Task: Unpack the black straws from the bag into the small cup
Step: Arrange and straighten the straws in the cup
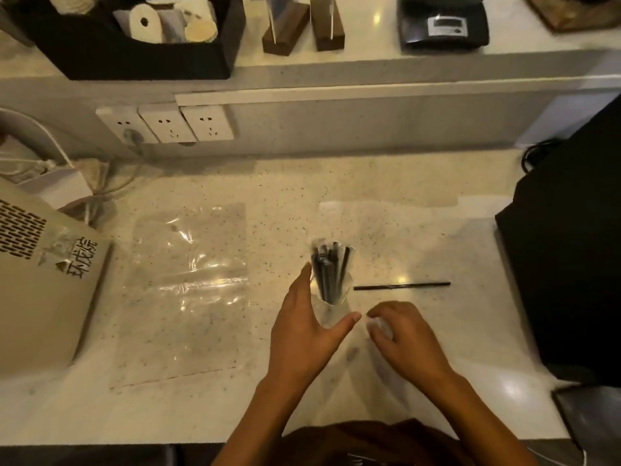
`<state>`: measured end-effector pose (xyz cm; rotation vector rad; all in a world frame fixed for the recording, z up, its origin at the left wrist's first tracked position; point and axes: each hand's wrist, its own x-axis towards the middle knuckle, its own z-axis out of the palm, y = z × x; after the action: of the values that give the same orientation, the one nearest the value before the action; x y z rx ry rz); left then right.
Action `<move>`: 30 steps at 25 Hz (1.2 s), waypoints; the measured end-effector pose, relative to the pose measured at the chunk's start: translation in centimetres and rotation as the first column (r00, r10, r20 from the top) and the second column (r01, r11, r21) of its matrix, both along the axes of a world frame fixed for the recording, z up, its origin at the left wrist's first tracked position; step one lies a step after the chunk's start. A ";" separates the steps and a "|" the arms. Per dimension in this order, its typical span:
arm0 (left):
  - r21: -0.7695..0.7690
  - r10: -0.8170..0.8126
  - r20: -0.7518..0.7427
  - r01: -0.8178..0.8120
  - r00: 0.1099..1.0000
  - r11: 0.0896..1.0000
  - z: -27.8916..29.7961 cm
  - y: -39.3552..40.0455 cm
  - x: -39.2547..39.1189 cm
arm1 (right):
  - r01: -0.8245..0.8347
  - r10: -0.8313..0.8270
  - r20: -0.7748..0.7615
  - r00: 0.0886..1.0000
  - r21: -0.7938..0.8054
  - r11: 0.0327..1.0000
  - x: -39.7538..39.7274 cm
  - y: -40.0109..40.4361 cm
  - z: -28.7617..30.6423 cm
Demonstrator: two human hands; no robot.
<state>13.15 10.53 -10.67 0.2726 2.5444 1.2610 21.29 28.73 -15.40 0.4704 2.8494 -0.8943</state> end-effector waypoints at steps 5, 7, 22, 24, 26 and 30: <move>-0.117 0.094 -0.080 -0.103 0.992 0.988 0.1 2.1 0.2 | 0.027 -0.017 -0.077 0.997 0.127 0.992 -2.9 4.3 1.1; -0.159 0.109 -0.083 -0.121 0.991 0.980 0.0 2.1 0.1 | 0.010 -0.009 -0.015 1.000 0.128 0.992 -4.1 4.9 0.7; -0.156 0.163 -0.080 -0.174 0.983 0.972 -0.3 2.1 0.4 | 0.206 -0.153 0.138 0.979 -0.673 0.710 -2.7 3.7 3.2; -0.132 0.121 -0.010 -0.121 0.993 0.984 0.3 2.0 0.3 | 0.180 -0.169 0.100 0.981 -0.802 0.569 -2.0 2.8 4.7; -0.083 0.143 0.035 -0.140 0.989 0.987 1.5 1.7 1.4 | 0.164 -0.199 0.063 0.978 -0.824 0.543 -1.6 2.3 5.7; 0.002 0.140 -0.297 -0.147 0.944 0.989 3.1 0.9 6.4 | 0.140 -0.233 0.006 0.973 -0.815 0.563 -1.2 1.5 6.7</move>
<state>19.57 11.42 -7.57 0.2968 2.8766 1.3335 20.13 30.24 -8.67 0.5944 2.0863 -2.1495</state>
